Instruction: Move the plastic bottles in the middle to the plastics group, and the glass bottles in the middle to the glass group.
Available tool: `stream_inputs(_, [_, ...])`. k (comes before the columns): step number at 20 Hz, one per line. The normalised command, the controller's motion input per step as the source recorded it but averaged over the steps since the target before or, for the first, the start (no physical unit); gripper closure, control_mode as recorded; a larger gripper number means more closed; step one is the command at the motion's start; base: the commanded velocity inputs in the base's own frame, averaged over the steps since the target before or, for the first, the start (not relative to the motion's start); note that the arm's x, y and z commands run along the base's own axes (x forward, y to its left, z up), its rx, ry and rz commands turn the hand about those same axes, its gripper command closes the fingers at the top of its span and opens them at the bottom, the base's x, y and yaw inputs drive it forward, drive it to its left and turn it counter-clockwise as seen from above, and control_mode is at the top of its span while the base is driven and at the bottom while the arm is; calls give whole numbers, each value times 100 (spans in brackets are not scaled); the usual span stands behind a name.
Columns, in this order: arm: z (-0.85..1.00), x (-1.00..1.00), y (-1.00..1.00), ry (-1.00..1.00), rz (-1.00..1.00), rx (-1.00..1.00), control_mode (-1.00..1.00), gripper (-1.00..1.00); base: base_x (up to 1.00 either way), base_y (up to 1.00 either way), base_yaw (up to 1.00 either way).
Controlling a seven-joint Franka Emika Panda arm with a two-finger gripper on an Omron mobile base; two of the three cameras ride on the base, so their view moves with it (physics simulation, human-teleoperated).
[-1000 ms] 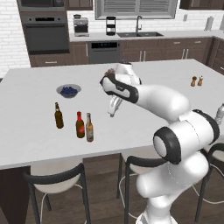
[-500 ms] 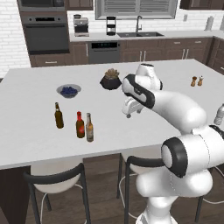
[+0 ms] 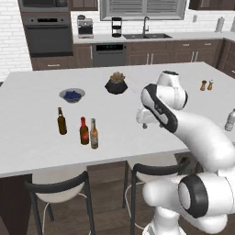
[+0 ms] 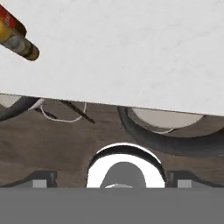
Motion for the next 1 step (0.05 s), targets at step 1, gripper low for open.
stream_inputs(1, [0, -83, -10, -5, -49, 0, -100, -100, 0, 0, 0])
